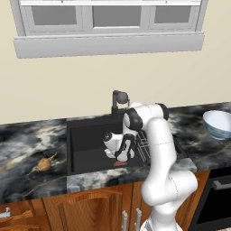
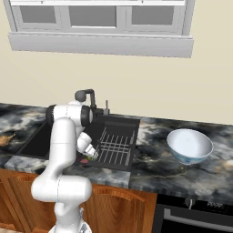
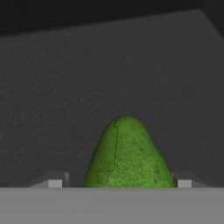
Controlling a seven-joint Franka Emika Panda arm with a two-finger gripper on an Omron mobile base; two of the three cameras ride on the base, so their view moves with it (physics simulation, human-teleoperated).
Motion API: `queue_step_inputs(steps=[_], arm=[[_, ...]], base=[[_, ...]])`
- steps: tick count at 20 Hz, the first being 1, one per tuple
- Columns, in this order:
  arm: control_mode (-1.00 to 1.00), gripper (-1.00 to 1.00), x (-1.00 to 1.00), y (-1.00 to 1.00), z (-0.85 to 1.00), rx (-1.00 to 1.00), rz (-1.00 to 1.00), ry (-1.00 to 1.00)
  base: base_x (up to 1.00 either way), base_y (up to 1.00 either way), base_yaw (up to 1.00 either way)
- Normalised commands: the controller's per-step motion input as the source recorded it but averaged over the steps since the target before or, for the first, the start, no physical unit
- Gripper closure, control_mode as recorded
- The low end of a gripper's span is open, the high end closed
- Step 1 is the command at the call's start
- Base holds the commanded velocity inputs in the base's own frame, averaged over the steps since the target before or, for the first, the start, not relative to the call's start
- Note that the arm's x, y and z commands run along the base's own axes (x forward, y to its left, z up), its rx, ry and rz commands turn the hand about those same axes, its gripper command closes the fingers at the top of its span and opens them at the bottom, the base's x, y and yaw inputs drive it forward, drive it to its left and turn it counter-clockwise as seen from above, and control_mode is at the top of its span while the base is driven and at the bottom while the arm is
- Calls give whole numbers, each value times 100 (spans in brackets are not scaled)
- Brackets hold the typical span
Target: Remove the onion and avocado from the sink. Then move the bowl and cup from the counter to the sink for washing.
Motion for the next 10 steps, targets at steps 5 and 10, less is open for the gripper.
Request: queue_step_inputs(steps=[5, 10], arm=[[-100, 100, -7, 8, -19, 0, -7, 0], [-100, 100, -12, 12, -16, 0, -9, 0]], base=[[0, 0, 0], [0, 0, 0]])
